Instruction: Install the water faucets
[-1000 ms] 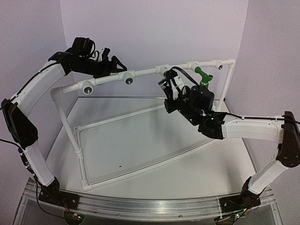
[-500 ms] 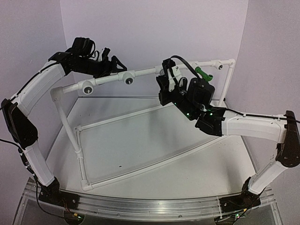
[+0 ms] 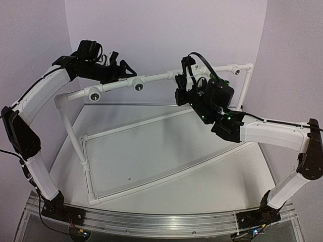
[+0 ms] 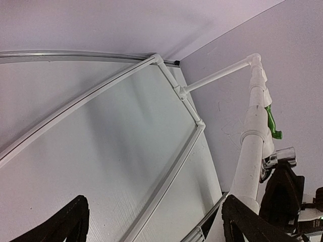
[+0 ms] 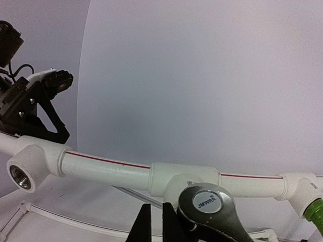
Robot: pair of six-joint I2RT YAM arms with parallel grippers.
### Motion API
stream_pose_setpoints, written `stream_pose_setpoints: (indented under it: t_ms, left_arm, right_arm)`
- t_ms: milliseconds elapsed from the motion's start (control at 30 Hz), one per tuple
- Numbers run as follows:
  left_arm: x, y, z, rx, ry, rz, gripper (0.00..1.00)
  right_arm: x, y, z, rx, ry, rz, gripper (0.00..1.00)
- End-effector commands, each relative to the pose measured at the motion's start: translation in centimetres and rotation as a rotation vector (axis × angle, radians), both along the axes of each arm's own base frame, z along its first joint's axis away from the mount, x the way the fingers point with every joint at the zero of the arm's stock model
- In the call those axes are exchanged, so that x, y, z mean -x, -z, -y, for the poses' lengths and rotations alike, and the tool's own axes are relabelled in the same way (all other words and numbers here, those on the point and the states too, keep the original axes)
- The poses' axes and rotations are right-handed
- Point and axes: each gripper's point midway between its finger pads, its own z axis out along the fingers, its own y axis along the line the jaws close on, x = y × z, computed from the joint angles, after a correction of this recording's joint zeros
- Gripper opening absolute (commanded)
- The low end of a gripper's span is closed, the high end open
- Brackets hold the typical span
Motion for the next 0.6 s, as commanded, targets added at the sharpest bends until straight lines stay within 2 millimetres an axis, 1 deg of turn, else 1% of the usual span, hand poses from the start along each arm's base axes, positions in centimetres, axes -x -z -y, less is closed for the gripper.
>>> stream_pose_setpoints:
  t_ms: [0, 200, 367, 567]
  left_arm:
    - [0.7, -0.3, -0.1, -0.005, 0.026, -0.007, 0.90]
    - [0.5, -0.1, 0.0, -0.004, 0.028, -0.011, 0.90]
    - [0.5, -0.3, -0.2, -0.005, 0.025, -0.007, 0.90]
    - [0.4, 0.0, -0.2, -0.003, 0.026, -0.015, 0.90]
  right_arm:
    - [-1.5, -4.0, 4.0, -0.097, 0.102, 0.021, 0.07]
    - [-2.0, -4.1, 5.5, -0.101, 0.118, -0.013, 0.08]
    - [-2.7, -3.3, 7.0, -0.088, 0.120, -0.065, 0.08]
    - [-2.1, -2.6, 7.1, -0.038, 0.040, -0.081, 0.13]
